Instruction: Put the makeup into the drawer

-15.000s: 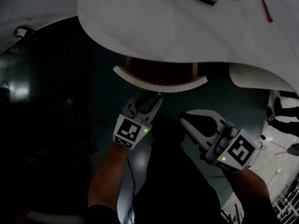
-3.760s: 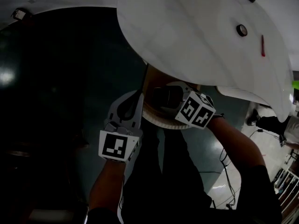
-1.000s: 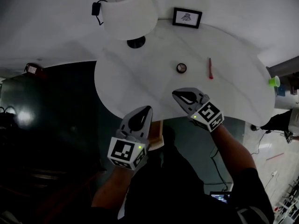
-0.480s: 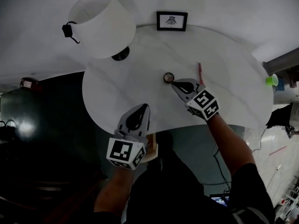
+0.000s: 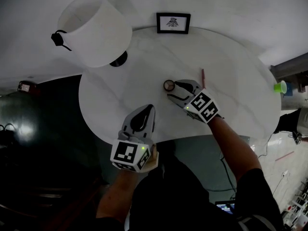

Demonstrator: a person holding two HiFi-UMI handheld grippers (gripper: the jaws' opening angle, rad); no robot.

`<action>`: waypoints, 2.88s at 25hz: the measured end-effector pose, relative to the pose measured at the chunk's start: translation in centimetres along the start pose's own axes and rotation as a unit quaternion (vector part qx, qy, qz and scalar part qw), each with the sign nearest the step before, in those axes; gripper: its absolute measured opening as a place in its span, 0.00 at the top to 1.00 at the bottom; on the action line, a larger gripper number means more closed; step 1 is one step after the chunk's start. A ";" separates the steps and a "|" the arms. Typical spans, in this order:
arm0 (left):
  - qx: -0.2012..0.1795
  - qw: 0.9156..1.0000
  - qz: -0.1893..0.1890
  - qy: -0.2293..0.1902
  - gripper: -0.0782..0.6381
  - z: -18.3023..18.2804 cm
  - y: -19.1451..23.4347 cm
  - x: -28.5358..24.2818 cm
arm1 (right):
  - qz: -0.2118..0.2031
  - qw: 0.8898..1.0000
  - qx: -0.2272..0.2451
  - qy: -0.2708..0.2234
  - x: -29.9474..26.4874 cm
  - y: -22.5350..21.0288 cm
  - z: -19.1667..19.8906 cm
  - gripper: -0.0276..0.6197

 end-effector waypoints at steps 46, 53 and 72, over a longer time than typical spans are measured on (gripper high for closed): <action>0.031 0.997 -0.067 -0.011 0.88 8.4 2.9 15.8 | 0.015 0.997 0.058 0.039 0.1 12.4 -3.5 0.63; 0.021 0.997 -0.076 -0.011 0.88 11.6 3.0 21.2 | -0.017 0.997 0.071 0.036 -0.2 20.7 -3.3 0.63; 0.038 0.995 -0.092 -0.012 0.88 19.6 4.0 27.3 | -0.106 0.980 0.142 0.087 -6.0 35.8 1.2 0.63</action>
Point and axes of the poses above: the fingertips, and each gripper's own axes: x backward along the fingers, y to its left, z out of its underside, the point moved 5 cm from there along x, backward along the fingers, and after that the axes turned 12 degrees about y, right-handed, at the moved point
